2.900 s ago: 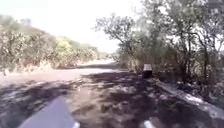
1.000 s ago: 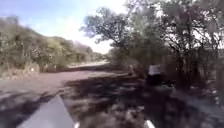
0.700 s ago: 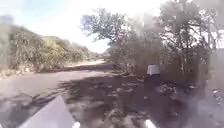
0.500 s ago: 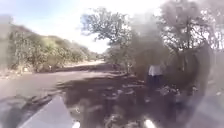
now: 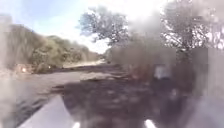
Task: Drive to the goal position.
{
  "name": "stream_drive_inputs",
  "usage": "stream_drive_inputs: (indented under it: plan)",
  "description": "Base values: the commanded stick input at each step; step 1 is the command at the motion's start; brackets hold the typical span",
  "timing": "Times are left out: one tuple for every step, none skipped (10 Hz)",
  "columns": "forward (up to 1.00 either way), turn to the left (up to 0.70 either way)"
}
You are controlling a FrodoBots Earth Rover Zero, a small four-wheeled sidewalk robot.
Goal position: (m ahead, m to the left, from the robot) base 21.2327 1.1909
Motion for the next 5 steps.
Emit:
stream_drive_inputs:
  plan:
    - [0.50, 0.00]
    - [0.50, 0.00]
    - [0.50, 0.00]
    - [0.50, 0.00]
    - [0.50, 0.00]
